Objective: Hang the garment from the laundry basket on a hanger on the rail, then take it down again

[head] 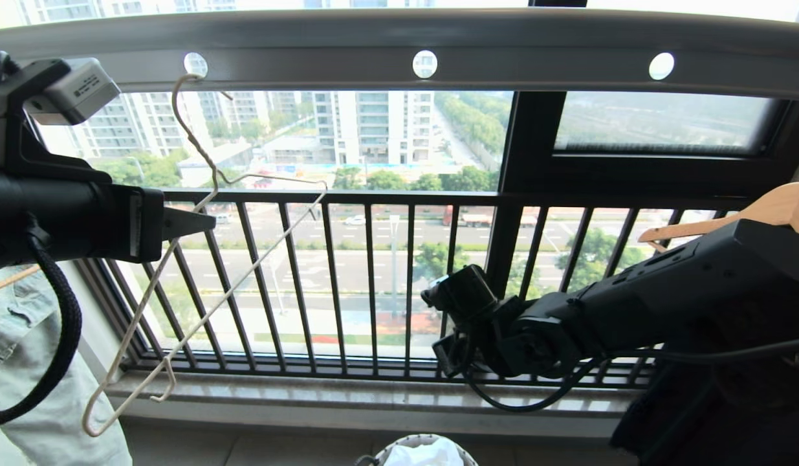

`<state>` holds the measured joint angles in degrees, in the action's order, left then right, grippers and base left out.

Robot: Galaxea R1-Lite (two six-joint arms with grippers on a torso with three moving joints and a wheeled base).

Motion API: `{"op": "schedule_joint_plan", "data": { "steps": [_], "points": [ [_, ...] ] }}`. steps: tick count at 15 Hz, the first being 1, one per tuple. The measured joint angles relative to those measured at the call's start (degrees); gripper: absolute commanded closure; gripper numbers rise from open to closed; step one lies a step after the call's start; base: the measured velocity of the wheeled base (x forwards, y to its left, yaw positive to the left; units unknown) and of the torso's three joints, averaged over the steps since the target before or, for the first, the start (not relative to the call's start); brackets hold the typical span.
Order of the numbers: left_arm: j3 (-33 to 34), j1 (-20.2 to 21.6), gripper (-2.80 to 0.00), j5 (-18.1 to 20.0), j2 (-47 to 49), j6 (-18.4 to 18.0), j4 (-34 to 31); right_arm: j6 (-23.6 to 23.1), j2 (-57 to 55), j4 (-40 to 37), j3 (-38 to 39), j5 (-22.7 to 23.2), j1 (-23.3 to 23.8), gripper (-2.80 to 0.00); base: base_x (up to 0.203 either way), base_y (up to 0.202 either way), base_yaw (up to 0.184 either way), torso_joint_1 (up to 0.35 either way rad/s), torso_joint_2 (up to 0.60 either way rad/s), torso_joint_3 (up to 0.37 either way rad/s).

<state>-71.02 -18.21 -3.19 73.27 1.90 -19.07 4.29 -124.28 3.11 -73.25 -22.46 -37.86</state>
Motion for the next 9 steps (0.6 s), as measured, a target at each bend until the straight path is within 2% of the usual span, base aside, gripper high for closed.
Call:
{"op": "schedule_joint_plan", "data": {
  "steps": [5, 7, 8, 9],
  "points": [
    [-2.1, -0.1, -2.8, 0.0, -1.5, -0.1, -0.7, 0.0, 0.1, 0.0, 0.1, 0.0, 0.0, 0.0, 0.0, 0.0, 0.0, 0.0, 0.0, 0.0],
    [-2.7, -0.2, -2.8, 0.0, -3.9, -0.2, -3.0, 0.0, 0.2, 0.0, 0.1, 0.0, 0.0, 0.0, 0.0, 0.0, 0.0, 0.0, 0.0, 0.0],
    [-3.0, -0.2, 0.0, 0.1, -5.2, -0.2, -4.1, 0.0, 0.2, 0.0, 0.1, 0.0, 0.0, 0.0, 0.0, 0.0, 0.0, 0.0, 0.0, 0.0],
    [-3.1, -0.3, 0.0, 0.1, -6.7, -0.2, -5.5, 0.0, 0.2, 0.0, 0.1, 0.0, 0.0, 0.0, 0.0, 0.0, 0.0, 0.0, 0.0, 0.0]
  ]
}}
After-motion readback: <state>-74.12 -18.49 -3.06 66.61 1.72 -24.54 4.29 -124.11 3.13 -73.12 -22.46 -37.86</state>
